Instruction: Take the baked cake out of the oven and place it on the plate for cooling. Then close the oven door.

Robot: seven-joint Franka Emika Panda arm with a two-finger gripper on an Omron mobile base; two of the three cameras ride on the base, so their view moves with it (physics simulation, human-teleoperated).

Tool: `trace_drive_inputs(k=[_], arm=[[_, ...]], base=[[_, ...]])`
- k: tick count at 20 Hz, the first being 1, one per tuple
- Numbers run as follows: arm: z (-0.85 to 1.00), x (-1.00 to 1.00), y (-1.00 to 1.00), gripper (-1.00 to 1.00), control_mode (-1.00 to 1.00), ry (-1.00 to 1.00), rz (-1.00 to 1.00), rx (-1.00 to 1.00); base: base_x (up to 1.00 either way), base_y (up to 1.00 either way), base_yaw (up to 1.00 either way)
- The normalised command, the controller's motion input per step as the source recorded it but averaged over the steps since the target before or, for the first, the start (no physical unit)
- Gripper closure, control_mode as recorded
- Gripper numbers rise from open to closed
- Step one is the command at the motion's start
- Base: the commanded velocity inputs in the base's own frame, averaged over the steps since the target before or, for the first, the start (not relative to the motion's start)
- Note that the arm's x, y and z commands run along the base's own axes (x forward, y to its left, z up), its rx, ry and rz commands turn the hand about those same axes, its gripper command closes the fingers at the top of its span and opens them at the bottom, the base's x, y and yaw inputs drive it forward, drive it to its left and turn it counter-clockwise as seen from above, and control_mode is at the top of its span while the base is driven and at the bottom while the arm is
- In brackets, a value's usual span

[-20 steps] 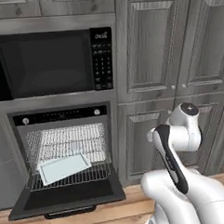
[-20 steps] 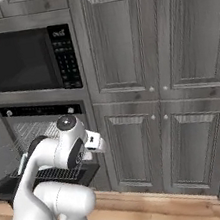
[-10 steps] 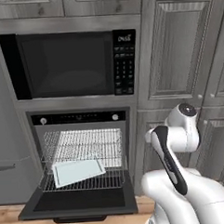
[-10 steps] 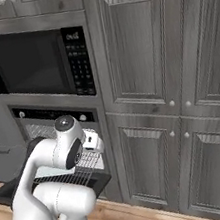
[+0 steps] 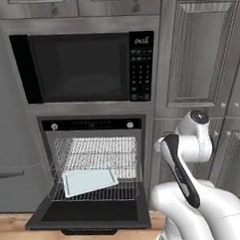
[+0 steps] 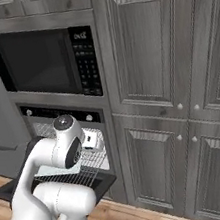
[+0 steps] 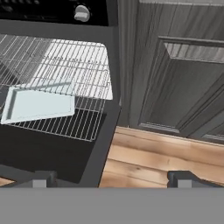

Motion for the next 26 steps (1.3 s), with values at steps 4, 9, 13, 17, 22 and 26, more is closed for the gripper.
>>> trace_drive_inputs(k=[4,9,13,17,22,26], arm=[[0.0,0.0,0.0,-1.0,1.0,0.0,0.0,0.0],[0.0,0.0,0.0,-1.0,1.0,0.0,0.0,0.0],[0.0,0.0,0.0,-1.0,1.0,0.0,0.0,0.0],[0.0,0.0,0.0,-1.0,1.0,0.0,0.0,0.0],[0.0,0.0,0.0,-1.0,1.0,0.0,0.0,0.0],[0.0,0.0,0.0,-1.0,1.0,0.0,0.0,0.0]], base=[[0.03,-0.34,0.28],[0.0,-0.45,0.34],[0.0,-0.53,0.25],[0.07,-0.32,0.23],[0.22,-0.23,0.22],[0.29,-0.41,0.2]])
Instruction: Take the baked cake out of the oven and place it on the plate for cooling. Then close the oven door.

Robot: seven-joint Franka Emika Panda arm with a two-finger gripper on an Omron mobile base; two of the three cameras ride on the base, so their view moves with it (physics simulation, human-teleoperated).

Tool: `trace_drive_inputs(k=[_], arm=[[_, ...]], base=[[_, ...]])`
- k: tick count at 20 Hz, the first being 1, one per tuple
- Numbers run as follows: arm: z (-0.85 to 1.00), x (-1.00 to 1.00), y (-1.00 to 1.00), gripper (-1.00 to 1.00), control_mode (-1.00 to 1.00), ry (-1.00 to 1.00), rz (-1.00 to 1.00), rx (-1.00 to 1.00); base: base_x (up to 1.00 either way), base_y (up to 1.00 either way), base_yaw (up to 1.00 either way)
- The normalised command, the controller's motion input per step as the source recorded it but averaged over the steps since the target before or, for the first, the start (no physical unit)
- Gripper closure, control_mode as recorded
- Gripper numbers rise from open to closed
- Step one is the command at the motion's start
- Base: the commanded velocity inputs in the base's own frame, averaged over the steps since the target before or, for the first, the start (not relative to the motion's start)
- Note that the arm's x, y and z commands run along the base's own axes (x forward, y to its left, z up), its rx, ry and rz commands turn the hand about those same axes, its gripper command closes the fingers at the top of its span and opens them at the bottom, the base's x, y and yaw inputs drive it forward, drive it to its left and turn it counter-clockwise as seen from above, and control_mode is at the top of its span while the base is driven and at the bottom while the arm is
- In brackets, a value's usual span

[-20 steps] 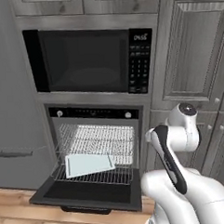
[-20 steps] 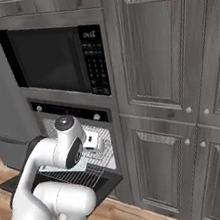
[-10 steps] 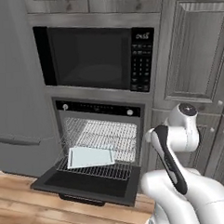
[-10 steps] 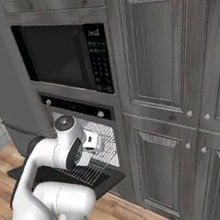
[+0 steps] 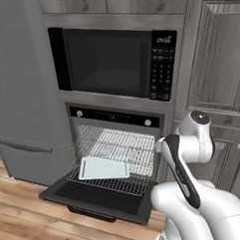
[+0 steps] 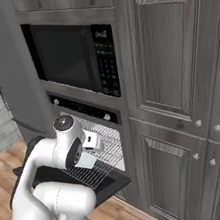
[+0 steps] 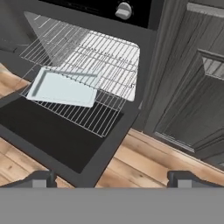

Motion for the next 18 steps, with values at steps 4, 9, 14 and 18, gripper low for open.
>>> trace_drive_inputs(k=[4,9,14,18], arm=[[0.0,0.0,0.0,-1.0,1.0,0.0,0.0,0.0],[0.0,0.0,0.0,-1.0,1.0,0.0,0.0,0.0],[0.0,0.0,0.0,-1.0,1.0,0.0,0.0,0.0],[0.0,0.0,0.0,-1.0,1.0,0.0,0.0,0.0]], base=[[0.2,-0.47,0.24],[-0.12,-0.5,0.37],[-0.05,-0.58,0.3],[0.06,-0.5,0.3]])
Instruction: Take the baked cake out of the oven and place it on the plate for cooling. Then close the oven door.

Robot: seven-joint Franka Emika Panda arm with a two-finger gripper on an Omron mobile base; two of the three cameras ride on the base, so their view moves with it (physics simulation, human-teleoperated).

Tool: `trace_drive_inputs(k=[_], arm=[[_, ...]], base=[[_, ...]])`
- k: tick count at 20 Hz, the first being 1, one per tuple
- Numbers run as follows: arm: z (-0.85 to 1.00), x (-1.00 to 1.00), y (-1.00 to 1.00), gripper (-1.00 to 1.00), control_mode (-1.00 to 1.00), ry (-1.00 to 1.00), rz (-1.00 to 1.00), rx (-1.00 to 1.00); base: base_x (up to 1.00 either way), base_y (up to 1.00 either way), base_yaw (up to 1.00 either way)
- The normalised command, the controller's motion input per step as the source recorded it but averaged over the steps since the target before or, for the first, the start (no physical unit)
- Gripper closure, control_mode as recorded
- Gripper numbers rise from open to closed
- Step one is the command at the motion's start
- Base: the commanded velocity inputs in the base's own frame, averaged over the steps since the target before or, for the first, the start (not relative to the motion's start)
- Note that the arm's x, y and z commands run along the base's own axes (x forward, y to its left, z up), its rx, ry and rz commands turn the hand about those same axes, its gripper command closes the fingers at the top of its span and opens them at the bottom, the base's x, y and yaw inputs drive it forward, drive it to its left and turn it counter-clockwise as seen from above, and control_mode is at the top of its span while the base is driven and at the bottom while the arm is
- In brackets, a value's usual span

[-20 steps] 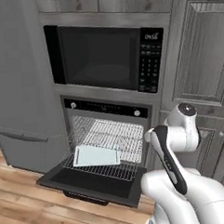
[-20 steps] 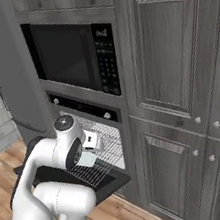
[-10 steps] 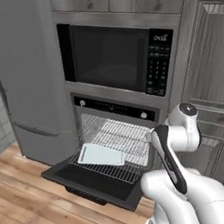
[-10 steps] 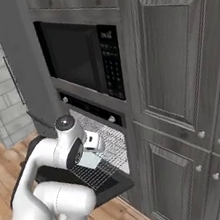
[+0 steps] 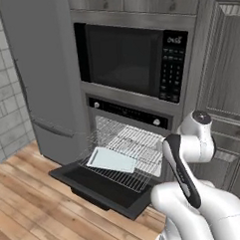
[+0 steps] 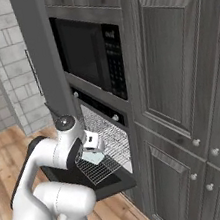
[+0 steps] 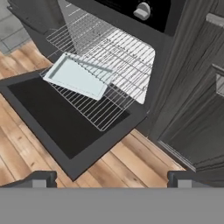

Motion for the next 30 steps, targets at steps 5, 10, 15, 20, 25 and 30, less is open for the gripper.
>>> trace_drive_inputs(k=[5,10,15,20,25,30], arm=[[0.0,0.0,0.0,-1.0,1.0,0.0,0.0,0.0],[0.0,0.0,0.0,-1.0,1.0,0.0,0.0,0.0],[0.0,0.0,0.0,-1.0,1.0,0.0,0.0,0.0],[0.0,0.0,0.0,-1.0,1.0,0.0,0.0,0.0],[0.0,0.0,0.0,-1.0,-1.0,0.0,0.0,0.0],[0.0,0.0,0.0,-1.0,-1.0,0.0,0.0,0.0]], base=[[0.1,-0.31,0.22],[0.0,0.0,0.0],[0.0,0.0,0.0],[0.0,0.0,0.0],[0.0,0.0,0.0],[0.0,0.0,0.0]])
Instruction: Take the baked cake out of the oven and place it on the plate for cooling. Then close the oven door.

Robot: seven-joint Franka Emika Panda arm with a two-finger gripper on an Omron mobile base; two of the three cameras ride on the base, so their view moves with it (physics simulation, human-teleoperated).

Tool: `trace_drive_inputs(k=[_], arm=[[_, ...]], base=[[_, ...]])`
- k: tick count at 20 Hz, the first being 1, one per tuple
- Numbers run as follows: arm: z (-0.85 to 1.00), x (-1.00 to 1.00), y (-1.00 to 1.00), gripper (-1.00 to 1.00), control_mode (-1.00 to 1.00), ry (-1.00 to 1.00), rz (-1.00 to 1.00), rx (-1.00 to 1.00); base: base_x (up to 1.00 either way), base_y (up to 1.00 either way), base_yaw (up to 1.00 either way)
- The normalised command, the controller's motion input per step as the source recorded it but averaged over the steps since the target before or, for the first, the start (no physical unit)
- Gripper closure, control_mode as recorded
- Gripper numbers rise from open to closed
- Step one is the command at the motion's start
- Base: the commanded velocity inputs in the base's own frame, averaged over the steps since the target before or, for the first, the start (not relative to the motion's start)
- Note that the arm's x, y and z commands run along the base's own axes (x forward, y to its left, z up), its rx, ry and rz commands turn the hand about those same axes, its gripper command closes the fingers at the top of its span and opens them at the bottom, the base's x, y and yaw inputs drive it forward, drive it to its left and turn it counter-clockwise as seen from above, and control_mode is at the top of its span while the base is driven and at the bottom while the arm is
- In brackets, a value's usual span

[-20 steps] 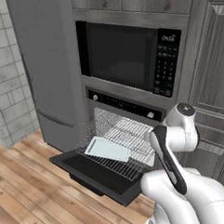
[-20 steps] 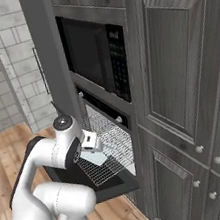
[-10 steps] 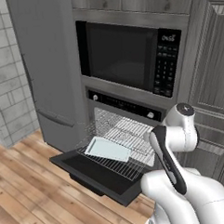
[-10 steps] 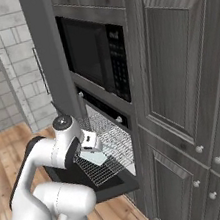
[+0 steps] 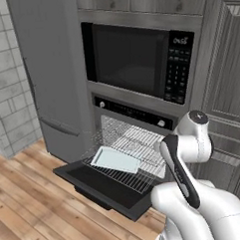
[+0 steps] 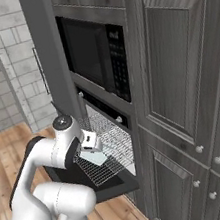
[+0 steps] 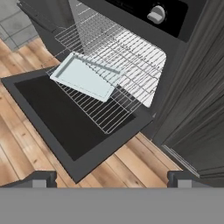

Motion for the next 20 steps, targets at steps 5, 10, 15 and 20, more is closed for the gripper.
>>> trace_drive_inputs(k=[5,10,15,20], arm=[[0.0,0.0,0.0,-1.0,-1.0,0.0,0.0,0.0],[0.0,-0.06,0.07,-1.0,-1.0,0.0,0.0,0.0],[-0.02,-0.01,0.48,-1.0,-1.0,0.0,-0.29,0.0],[-0.04,0.0,0.46,-1.0,-1.0,0.0,-0.46,0.0]], base=[[0.0,0.0,0.0],[0.0,0.0,0.0],[0.0,0.0,0.0],[0.0,0.0,0.0]])
